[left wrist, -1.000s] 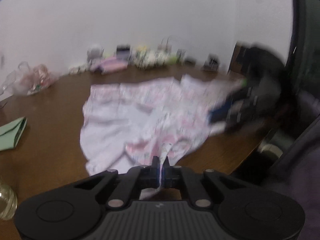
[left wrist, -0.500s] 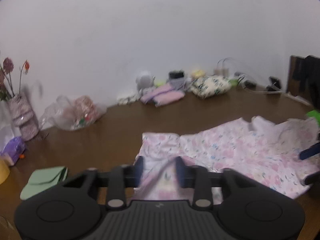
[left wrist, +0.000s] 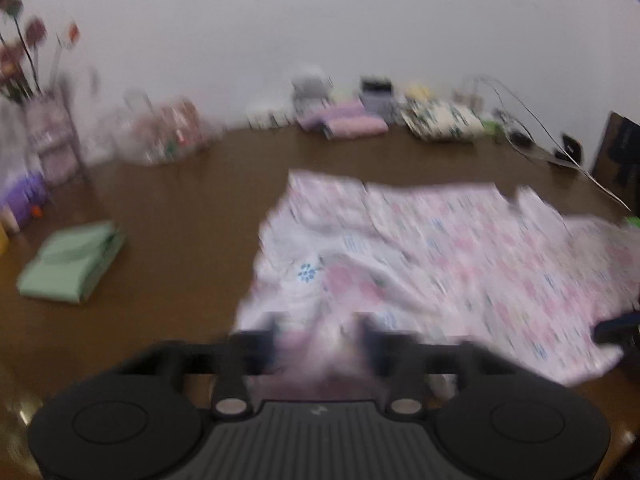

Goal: Fold clothes

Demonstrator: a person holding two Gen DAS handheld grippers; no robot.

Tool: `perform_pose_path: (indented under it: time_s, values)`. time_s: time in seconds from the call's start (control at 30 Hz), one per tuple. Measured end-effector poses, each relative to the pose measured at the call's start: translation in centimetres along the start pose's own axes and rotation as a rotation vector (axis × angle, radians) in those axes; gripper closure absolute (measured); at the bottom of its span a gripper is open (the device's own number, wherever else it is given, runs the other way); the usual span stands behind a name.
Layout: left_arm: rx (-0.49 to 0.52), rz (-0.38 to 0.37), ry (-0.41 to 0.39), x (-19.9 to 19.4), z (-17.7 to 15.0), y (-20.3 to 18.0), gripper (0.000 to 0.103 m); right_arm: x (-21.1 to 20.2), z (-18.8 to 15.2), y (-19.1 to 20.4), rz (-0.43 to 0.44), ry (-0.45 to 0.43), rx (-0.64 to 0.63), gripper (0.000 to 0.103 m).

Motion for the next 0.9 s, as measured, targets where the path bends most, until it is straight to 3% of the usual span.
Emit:
perform_pose_path:
  time_s: [0.1, 0.2, 0.27, 0.33, 0.43, 0.57, 0.6, 0.67, 0.73, 0.83, 0.9]
  values:
    - [0.021, 0.036, 0.015, -1.0, -2.4, 0.1, 0.096, -1.5, -0.9, -1.0, 0.024, 0.032, 0.008, 0.099]
    - [-0.093, 0.119, -0.033, -2.3, -3.1, 2.7, 0.079, -2.8, -0.4, -1.7, -0.049, 0.012, 0.02, 0.091]
    - [-0.216, 0.17, -0.124, -3.6, -2.6, 4.3, 0.058, -3.5, 0.5, -1.7, -0.078, -0.024, 0.034, 0.083]
    - [-0.312, 0.22, -0.212, -5.0, -2.0, 5.3, 0.056, -3.0, 1.9, -0.5, -0.072, -0.074, 0.038, 0.073]
    - [-0.356, 0.267, -0.275, -6.8, -1.6, 4.7, 0.05, -0.7, 3.4, 1.6, -0.112, -0.091, 0.002, 0.071]
    - [-0.308, 0.191, -0.232, -6.3, -3.6, 0.8, 0.047, 0.7, 3.1, 2.4, -0.188, -0.084, -0.035, 0.064]
    - [-0.284, 0.178, -0.211, -5.7, -3.9, -0.1, 0.046, 0.6, 2.9, 2.7, -0.174, -0.09, -0.04, 0.062]
    - [-0.231, 0.16, -0.173, -4.5, -4.3, -1.5, 0.044, 0.1, 2.5, 3.1, -0.135, -0.102, -0.05, 0.046]
    - [-0.184, 0.168, -0.154, -3.5, -4.3, -2.1, 0.043, -0.4, 2.1, 3.6, -0.095, -0.114, -0.061, 0.041]
    - [-0.164, 0.171, -0.144, -2.8, -4.1, -1.8, 0.039, 0.0, 2.3, 4.7, -0.071, -0.107, -0.117, 0.042]
    - [-0.161, 0.146, -0.129, -2.5, -4.3, -1.6, 0.045, 1.0, 2.4, 5.1, -0.076, -0.08, -0.132, 0.057]
Point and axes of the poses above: each gripper's, at about its wrist camera, not at the fingertips, and x roughly the way its jaws point, y to its left, z to its top, the point moved 7 cm from there along x, roughly the way its jaws point, and after that the axes turned 4 degrees about -z, right-handed, at the moved point
